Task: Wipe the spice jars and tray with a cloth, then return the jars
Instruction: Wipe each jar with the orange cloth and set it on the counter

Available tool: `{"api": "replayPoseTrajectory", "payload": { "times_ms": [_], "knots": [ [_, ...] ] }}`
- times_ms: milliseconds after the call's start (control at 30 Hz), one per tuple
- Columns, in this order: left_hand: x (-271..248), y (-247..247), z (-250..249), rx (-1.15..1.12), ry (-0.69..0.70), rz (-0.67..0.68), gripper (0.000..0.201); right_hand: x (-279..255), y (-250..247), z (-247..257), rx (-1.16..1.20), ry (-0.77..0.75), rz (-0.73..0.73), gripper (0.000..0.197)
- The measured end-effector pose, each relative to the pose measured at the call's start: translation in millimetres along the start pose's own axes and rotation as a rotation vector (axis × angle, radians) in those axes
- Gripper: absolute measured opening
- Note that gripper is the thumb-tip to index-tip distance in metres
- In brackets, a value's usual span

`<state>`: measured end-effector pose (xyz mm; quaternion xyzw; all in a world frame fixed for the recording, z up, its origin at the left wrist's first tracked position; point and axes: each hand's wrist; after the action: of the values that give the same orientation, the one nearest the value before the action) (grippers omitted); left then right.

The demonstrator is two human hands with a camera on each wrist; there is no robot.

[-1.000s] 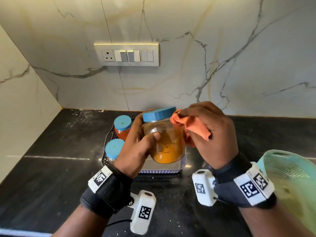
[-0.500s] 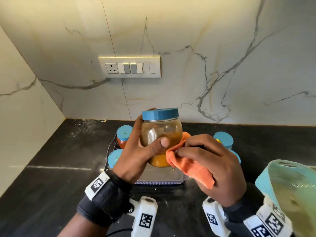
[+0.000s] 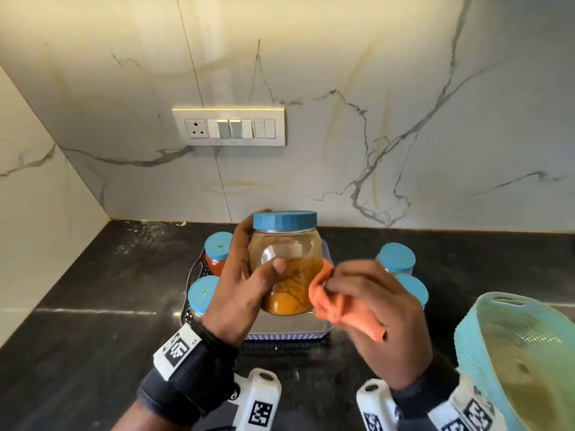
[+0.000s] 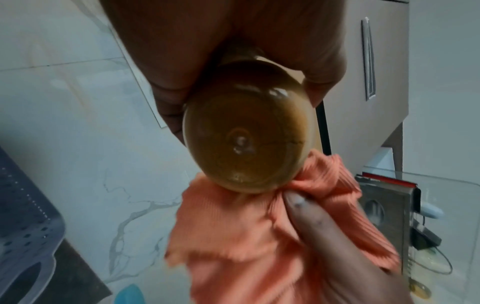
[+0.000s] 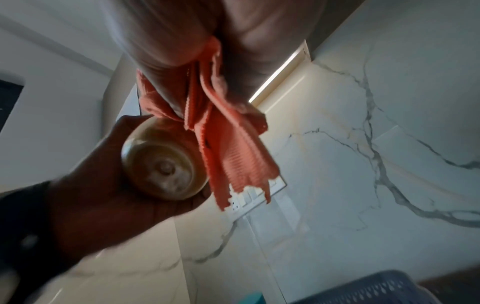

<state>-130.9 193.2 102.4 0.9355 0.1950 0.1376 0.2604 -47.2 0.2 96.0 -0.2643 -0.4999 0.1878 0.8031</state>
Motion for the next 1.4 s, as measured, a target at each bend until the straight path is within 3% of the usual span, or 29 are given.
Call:
{"api": "replayPoseTrajectory", "payload": {
  "times_ms": [67, 167, 367, 533, 700, 867, 967, 1100, 1300, 1400],
  "knots": [
    [-2.1, 2.4, 5.3, 0.0, -0.012, 0.032, 0.083, 19.7, -5.4, -1.1, 0.021, 0.034, -0.094, 0.019],
    [-0.7, 6.6, 7.3, 0.045, -0.007, 0.05, 0.073, 39.2, -12.3, 0.4, -0.002, 0.047, -0.151, 0.024],
    [2.4, 8.3, -2.9, 0.148, -0.024, 0.023, 0.099, 12.1, -2.4, 8.6, -0.088, 0.019, -0.104, 0.025],
    [10.1, -0.8, -3.2, 0.082, 0.034, -0.037, 0.079, -17.7, 9.3, 6.0, -0.1, -0.067, 0.039, 0.036],
    [12.1, 2.9, -2.1, 0.085, 0.004, 0.034, 0.069, 30.4, -2.7, -2.5, -0.084, 0.019, -0.108, 0.022],
    [13.9, 5.0, -6.5, 0.048, -0.09, 0.052, 0.085, 38.0, -0.1, 6.2, -0.144, 0.033, -0.124, 0.028],
    [12.3, 3.5, -7.0, 0.095, -0.056, 0.028, 0.1, 16.3, 7.3, 10.3, -0.182, -0.015, -0.061, 0.029],
    [9.8, -2.5, -6.3, 0.112, -0.042, 0.019, 0.099, -9.4, 12.4, 5.7, -0.155, -0.039, 0.075, 0.035],
    [9.5, 2.7, -2.7, 0.078, -0.079, 0.1, 0.099, 42.8, -3.8, -6.5, -0.01, 0.03, -0.1, 0.021],
    [13.4, 5.0, -2.5, -0.03, -0.042, 0.054, 0.102, 45.3, -5.5, -4.8, 0.059, 0.017, -0.071, 0.021]
  ]
}}
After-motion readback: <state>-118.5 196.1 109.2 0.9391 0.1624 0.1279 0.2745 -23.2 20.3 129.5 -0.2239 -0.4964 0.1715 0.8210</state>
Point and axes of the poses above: each hand's wrist, its own x-axis towards the middle knuckle, its own y-axis out of the palm, z = x × y, and after that the axes turned 15 degrees about -x, right-handed
